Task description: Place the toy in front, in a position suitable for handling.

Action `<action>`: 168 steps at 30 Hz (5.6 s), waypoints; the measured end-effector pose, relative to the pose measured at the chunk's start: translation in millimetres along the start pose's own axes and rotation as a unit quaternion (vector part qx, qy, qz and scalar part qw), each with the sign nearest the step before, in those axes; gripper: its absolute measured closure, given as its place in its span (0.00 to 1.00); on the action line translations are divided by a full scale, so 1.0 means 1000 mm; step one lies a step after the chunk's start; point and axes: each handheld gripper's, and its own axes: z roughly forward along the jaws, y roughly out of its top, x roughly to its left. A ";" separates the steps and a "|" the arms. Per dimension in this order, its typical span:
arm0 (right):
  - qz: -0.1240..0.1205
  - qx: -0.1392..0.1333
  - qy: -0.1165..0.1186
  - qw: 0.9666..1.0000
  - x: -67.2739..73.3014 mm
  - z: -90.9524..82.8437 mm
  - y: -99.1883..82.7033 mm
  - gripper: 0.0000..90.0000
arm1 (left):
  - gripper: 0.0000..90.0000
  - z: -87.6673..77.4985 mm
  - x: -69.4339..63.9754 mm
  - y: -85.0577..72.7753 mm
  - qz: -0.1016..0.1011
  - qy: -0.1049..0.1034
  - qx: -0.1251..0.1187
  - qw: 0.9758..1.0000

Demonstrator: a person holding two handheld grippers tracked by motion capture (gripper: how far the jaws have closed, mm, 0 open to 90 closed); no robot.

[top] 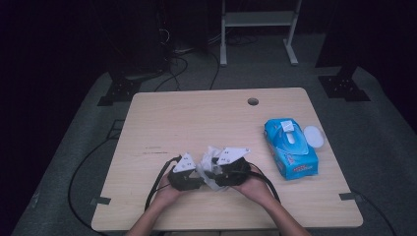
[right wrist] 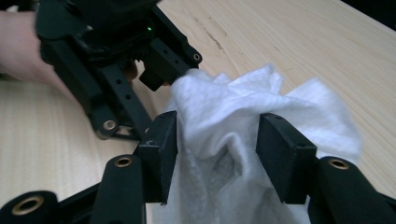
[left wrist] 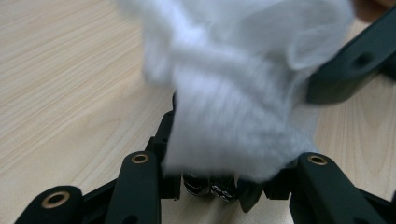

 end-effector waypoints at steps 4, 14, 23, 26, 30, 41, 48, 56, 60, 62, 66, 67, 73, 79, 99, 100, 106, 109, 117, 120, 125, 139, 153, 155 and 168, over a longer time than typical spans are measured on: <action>0.002 -0.005 -0.016 1.000 0.000 0.008 -0.002 0.65 | 0.64 0.000 0.001 -0.001 0.001 -0.005 0.003 1.000; 0.034 -0.004 -0.076 0.996 -0.022 -0.004 -0.011 0.94 | 0.64 0.000 0.000 0.000 0.009 -0.003 0.006 1.000; 0.046 -0.036 -0.006 0.998 -0.001 0.010 -0.004 0.95 | 0.64 0.003 0.000 -0.001 0.002 0.000 0.010 1.000; 0.028 -0.026 -0.018 0.999 0.002 0.013 0.000 0.95 | 0.64 0.002 -0.001 0.000 0.006 0.002 0.010 1.000; 0.040 -0.015 -0.071 0.997 -0.013 0.004 -0.006 0.95 | 0.64 0.002 -0.003 0.000 0.013 0.003 0.009 1.000; 0.057 -0.037 -0.027 0.997 -0.007 0.009 -0.005 0.95 | 0.64 0.002 -0.004 0.001 0.022 0.007 0.011 1.000; 0.094 -0.036 -0.085 0.991 -0.030 -0.007 -0.020 0.95 | 0.64 0.004 -0.005 0.001 0.020 0.004 0.008 1.000; 0.052 -0.041 -0.037 0.997 -0.003 0.010 -0.005 0.95 | 0.64 0.002 -0.005 0.001 0.021 0.005 0.012 1.000; 0.068 -0.030 -0.095 0.993 -0.025 -0.006 -0.017 0.95 | 0.65 0.001 -0.005 0.001 0.029 0.005 0.016 0.999; 0.083 -0.031 -0.119 0.989 -0.039 -0.017 -0.027 0.95 | 0.65 0.001 -0.005 0.001 0.028 0.005 0.015 0.999; 0.120 -0.032 -0.135 0.983 -0.053 -0.030 -0.040 0.95 | 0.64 0.001 -0.005 0.001 0.027 0.005 0.014 1.000; 0.118 -0.032 -0.136 0.983 -0.052 -0.030 -0.040 0.95 | 0.64 0.001 -0.005 0.001 0.025 0.005 0.014 1.000; 0.092 -0.043 -0.095 0.990 -0.034 -0.018 -0.030 0.95 | 0.64 0.001 -0.004 0.001 0.021 0.005 0.014 1.000; 0.110 -0.036 -0.129 0.985 -0.053 -0.027 -0.038 0.95 | 0.64 0.000 -0.005 0.001 0.028 0.005 0.016 0.999; 0.111 -0.042 -0.107 0.987 -0.044 -0.025 -0.035 0.95 | 0.64 0.000 -0.004 0.001 0.024 0.003 0.016 1.000; 0.100 -0.042 -0.092 0.990 -0.036 -0.020 -0.030 0.95 | 0.64 0.000 -0.004 0.001 0.024 0.003 0.015 1.000; 0.090 -0.033 -0.117 0.988 -0.042 -0.021 -0.033 0.95 | 0.64 0.000 -0.004 0.001 0.027 0.004 0.016 0.999; 0.111 -0.040 -0.118 0.986 -0.048 -0.027 -0.038 0.95 | 0.64 0.000 -0.005 0.001 0.028 0.004 0.015 0.999; 0.084 -0.041 -0.091 0.991 -0.029 -0.013 -0.026 0.95 | 0.64 0.000 -0.004 0.001 0.027 0.004 0.016 0.999; 0.090 -0.040 -0.102 0.990 -0.036 -0.018 -0.030 0.95 | 0.64 0.000 -0.005 0.001 0.029 0.004 0.017 0.999; 0.108 -0.039 -0.119 0.986 -0.046 -0.024 -0.036 0.95 | 0.64 0.001 -0.005 0.001 0.030 0.005 0.015 0.999; 0.058 -0.043 -0.019 0.997 0.007 0.015 -0.002 0.95 | 0.64 0.001 -0.006 0.002 0.030 0.006 0.018 0.999; 0.126 -0.043 -0.115 0.984 -0.050 -0.023 -0.036 0.95 | 0.62 0.001 0.001 0.003 0.023 0.011 0.017 1.000; 0.117 -0.042 -0.115 0.986 -0.047 -0.021 -0.034 0.95 | 0.62 0.000 0.002 0.003 0.019 0.013 0.018 1.000; 0.105 -0.049 -0.123 0.986 -0.042 -0.019 -0.036 0.95 | 0.50 -0.019 0.021 0.010 -0.080 -0.021 -0.056 0.995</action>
